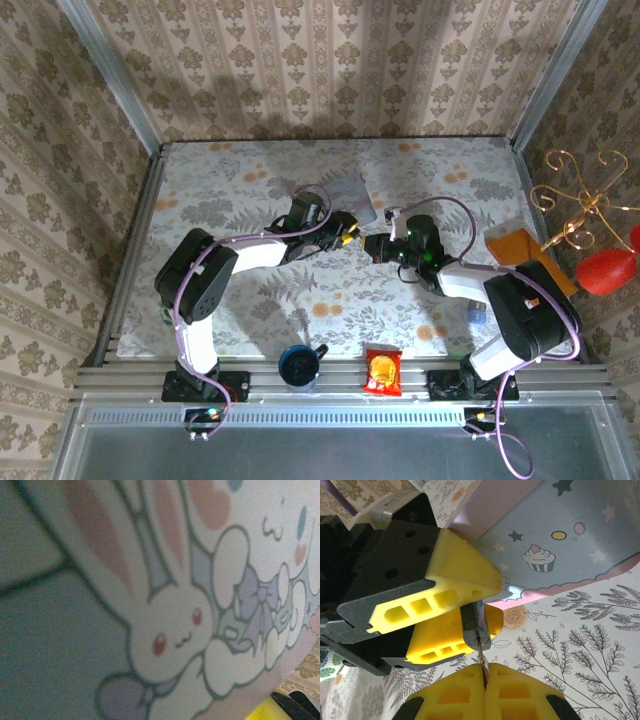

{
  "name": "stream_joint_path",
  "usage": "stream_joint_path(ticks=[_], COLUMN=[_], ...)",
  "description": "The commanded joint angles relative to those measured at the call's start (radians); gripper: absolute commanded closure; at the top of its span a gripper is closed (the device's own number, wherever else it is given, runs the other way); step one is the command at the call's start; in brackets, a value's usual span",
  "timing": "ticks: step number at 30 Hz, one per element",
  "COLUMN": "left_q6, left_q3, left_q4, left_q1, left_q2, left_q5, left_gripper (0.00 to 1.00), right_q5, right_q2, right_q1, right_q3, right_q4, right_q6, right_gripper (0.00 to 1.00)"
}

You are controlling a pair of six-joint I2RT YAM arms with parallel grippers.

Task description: Unlock the padlock with the key

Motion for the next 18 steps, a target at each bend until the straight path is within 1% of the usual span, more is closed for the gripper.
stream_joint_path(ticks=[1, 5, 9, 11, 18], left_q6=[-0.03, -0.053, -0.069, -0.069, -0.058], left_q3=[0.028, 0.004, 0.019, 0.031, 0.051], left_q4=[0.094, 0.118, 0.136, 0.137, 0.103], left_q1=[-0.044, -0.042, -0.043, -0.044, -0.045], left_q2=[0.027, 0.03, 0.049, 0.056, 0.063], left_q5=[0.146, 0.149, 0.166, 0.175, 0.198], left_gripper=[1.0, 1.0, 1.0, 1.0, 1.0], right_q5=[-0.208, -0.191, -0.259, -0.315, -0.267], right_q2=[0.036, 0.037, 0.049, 0.061, 0.043], right_q1=[0.019, 0.005, 0.009, 0.01, 0.015], right_q3=[0.086, 0.138, 0.185, 0.205, 0.295], right_q4=[0.164, 0.074, 0.029, 0.024, -0.269], right_q6=[0.029, 0.048, 0.036, 0.025, -0.172], right_gripper=[1.0, 1.0, 1.0, 1.0, 1.0])
